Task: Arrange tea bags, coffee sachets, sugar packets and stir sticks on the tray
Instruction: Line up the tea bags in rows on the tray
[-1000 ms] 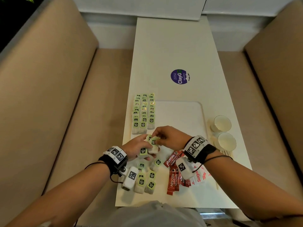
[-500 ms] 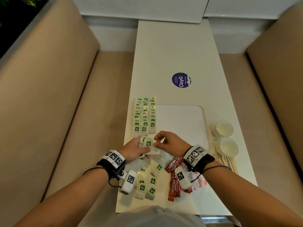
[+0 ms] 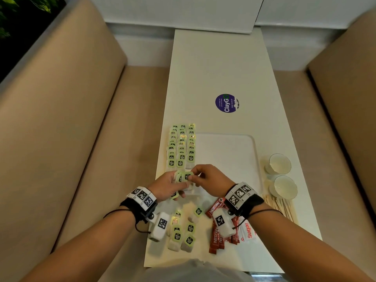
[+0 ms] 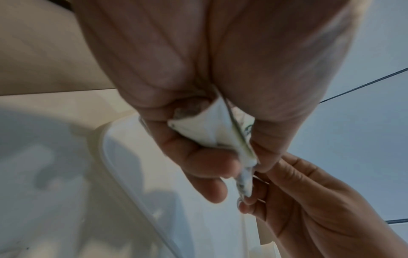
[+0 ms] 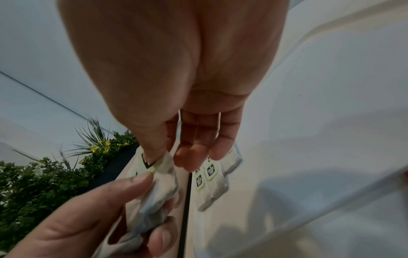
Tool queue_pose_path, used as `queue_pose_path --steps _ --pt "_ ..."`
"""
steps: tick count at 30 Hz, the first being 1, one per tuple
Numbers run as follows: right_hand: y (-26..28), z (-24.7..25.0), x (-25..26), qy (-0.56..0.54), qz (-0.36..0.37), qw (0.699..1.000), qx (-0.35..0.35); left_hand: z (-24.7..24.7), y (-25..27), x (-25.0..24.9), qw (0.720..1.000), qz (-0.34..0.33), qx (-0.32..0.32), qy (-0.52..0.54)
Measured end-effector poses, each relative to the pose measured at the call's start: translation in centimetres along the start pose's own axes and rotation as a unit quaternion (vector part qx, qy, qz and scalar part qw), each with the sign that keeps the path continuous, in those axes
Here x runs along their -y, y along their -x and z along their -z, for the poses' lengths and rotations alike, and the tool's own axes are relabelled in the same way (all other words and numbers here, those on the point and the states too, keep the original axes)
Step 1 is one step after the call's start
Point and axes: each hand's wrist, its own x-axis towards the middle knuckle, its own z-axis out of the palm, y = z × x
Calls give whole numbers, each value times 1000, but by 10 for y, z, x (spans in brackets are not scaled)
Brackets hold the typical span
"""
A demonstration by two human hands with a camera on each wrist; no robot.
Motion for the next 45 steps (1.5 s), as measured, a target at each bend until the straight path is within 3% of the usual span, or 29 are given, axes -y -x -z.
queue_pose_path --steps 6,15,20,30,35,45 --pt "1 -2 3 -34 -3 998 -46 4 -1 6 999 -1 -40 6" --pt "4 -18 -11 -14 -31 999 -11 4 -6 14 997 16 -68 35" --pt "-3 -19 -18 2 -47 998 -36 5 -9 19 991 52 -113 51" --pt "-34 -21 -35 33 -135 987 -84 17 -13 16 983 92 -121 103" --pt "-49 -24 -34 55 -174 979 -88 24 -14 20 988 81 -114 69" --pt "-64 -27 -39 57 -201 974 -90 31 -17 32 988 88 -114 60"
